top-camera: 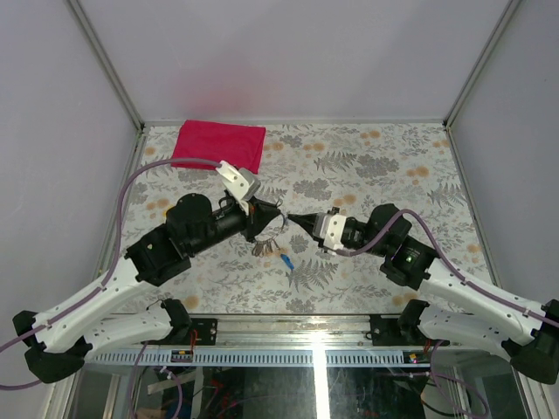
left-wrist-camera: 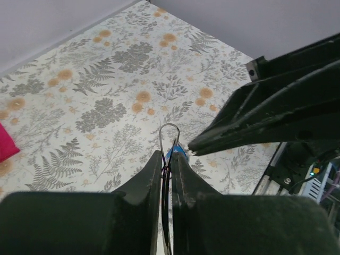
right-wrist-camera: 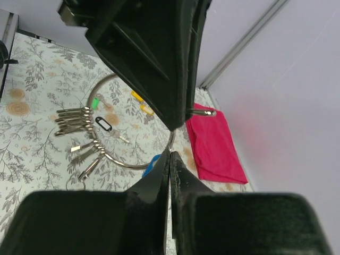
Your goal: Put the keys on the keyring
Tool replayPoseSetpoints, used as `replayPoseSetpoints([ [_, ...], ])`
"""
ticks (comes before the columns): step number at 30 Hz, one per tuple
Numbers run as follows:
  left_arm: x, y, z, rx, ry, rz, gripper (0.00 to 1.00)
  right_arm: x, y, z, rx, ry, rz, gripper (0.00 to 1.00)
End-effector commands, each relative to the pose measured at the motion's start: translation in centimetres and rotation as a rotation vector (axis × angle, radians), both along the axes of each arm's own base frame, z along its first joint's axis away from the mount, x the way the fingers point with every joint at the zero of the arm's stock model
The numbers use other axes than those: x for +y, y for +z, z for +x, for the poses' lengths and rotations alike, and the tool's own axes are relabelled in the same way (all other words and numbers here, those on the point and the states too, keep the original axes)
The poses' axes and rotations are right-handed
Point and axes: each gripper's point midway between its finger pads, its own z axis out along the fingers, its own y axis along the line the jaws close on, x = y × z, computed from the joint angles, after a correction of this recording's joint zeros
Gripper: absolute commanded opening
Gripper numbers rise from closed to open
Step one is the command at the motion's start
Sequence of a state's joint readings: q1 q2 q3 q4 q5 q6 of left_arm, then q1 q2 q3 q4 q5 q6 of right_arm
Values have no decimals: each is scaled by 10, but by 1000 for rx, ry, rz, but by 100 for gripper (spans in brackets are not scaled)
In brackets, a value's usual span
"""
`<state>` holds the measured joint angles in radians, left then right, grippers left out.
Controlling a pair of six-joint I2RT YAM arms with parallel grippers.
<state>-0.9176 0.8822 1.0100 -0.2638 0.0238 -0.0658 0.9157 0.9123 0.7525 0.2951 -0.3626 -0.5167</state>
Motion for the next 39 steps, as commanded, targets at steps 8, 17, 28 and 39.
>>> replayPoseSetpoints([
  [8,12,18,8,-79,79,13,0,-1,61,-6,-158,-18,120,0],
  [17,5,12,7,-72,63,33,0,3,67,-2,-152,-31,129,0],
  [28,3,12,6,-74,62,38,0,10,63,2,-138,-26,110,0],
  [39,0,10,5,-69,58,43,0,14,61,2,-126,-21,113,0],
])
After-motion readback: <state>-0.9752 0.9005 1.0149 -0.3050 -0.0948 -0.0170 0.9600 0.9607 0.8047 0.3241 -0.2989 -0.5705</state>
